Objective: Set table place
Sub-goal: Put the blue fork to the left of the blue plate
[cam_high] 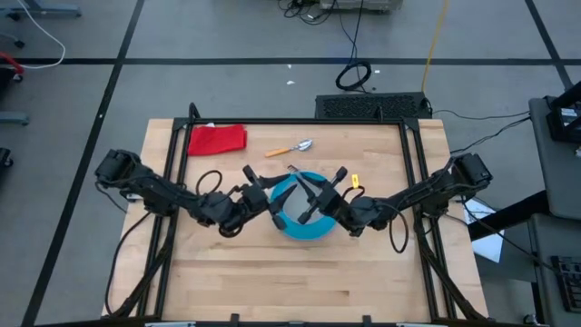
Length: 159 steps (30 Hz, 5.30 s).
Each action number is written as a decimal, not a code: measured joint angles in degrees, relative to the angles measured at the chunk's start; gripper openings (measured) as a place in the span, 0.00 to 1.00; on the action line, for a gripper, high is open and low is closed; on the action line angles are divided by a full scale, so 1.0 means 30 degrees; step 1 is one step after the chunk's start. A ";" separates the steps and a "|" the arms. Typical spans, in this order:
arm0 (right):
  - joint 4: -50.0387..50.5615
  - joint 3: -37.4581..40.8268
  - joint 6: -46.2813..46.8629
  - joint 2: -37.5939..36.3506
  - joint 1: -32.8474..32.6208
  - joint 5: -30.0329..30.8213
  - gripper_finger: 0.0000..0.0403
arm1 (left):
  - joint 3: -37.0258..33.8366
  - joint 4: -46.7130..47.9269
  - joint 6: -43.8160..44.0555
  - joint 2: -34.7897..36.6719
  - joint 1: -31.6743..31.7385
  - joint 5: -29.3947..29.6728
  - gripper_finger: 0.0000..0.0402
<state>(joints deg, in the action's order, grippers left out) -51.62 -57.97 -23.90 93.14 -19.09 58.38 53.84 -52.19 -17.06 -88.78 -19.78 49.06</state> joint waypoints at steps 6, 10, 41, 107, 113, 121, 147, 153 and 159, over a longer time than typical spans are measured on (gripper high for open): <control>0.0603 0.0004 -0.0399 0.0000 -0.0003 0.0002 0.04 | 0.0000 0.0892 0.0616 0.0525 0.0474 -0.0758 0.37; 0.0586 0.0003 -0.0920 -0.0007 -0.0007 -0.0332 0.04 | 0.0000 0.2248 0.2008 0.0925 0.0794 -0.1879 0.37; 0.0743 0.0004 -0.2813 -0.0007 0.0016 -0.1005 0.04 | -0.0007 0.2556 0.1499 0.0900 0.1255 -0.3742 0.25; 1.6537 -0.0003 0.6306 -0.4000 -0.5969 -0.1489 0.50 | 0.0164 1.7277 1.5580 0.7619 -0.2444 0.0670 0.06; 1.8985 -0.0003 0.8402 -0.4014 -0.6886 -0.2075 0.50 | 0.3670 2.7200 2.2713 0.6115 -0.2936 0.0165 0.06; 2.0019 0.0004 0.8164 -0.4014 -0.7074 -0.2067 0.50 | 0.7432 3.4757 2.8458 0.2809 -0.2376 -0.4579 0.06; 2.1299 0.0004 0.8817 -0.4014 -1.0814 -0.2074 0.50 | 0.7111 3.6831 3.5483 0.1592 0.0189 -1.0587 0.06; 2.1306 0.0004 0.8767 -0.4014 -1.1440 -0.2075 0.50 | 0.7082 3.7422 3.4810 0.0778 0.1692 -1.1185 0.06; 2.1284 0.0004 0.8540 -0.4014 -1.1555 -0.2074 0.50 | 0.7082 3.7338 3.2926 -0.0937 0.3273 -1.3039 0.06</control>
<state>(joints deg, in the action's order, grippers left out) 12.23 -57.95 1.72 81.10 -53.76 52.16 75.09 59.82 81.72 -91.59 -9.96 9.94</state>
